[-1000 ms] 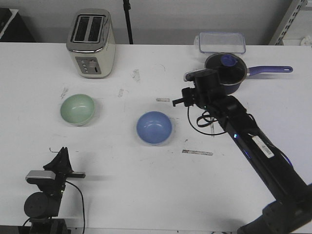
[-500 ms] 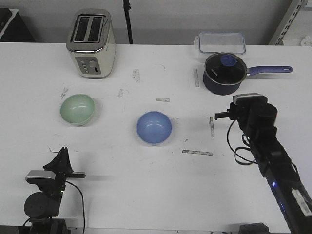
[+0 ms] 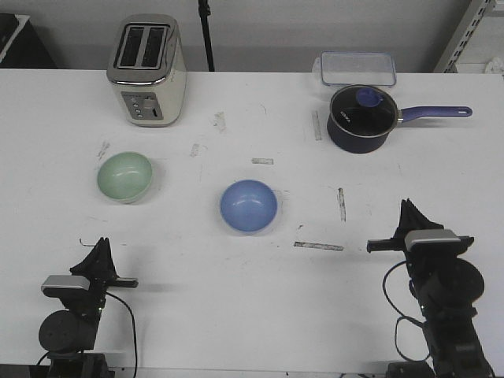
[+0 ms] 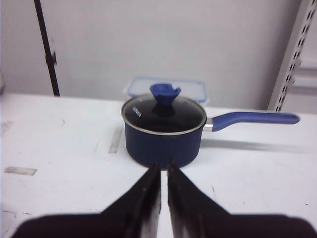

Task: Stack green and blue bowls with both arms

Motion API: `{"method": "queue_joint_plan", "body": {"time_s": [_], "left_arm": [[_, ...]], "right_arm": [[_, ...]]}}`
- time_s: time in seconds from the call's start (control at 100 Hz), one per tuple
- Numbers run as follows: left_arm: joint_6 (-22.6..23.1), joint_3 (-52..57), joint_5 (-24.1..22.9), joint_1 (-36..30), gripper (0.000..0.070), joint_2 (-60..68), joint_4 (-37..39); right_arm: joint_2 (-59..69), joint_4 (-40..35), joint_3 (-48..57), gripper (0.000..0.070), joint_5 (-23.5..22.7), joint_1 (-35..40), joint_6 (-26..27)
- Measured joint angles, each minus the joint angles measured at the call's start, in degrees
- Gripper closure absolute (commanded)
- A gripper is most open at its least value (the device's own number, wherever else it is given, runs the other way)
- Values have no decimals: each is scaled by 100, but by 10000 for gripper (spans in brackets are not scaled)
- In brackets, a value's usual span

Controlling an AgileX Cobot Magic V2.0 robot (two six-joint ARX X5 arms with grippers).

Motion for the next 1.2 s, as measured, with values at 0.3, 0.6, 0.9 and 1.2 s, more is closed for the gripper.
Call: {"method": "queue_joint_plan", "body": {"time_s": [0.3,0.6,0.9,1.2], "left_arm": [[0,0,2,0,699,0,2],[0,0,2,0,699,0,2],[0,0,2,0,699,0,0],[0,0,2,0,699,0,0]], "right_arm": [[-1624,-798,-251,684,-4,0,0],[-2363,-1084,-251,684,-7,2,2],[-2411,-1082,-251,684,0,2,2],[-2411,-1080,-251,684,0,2,2]]}}
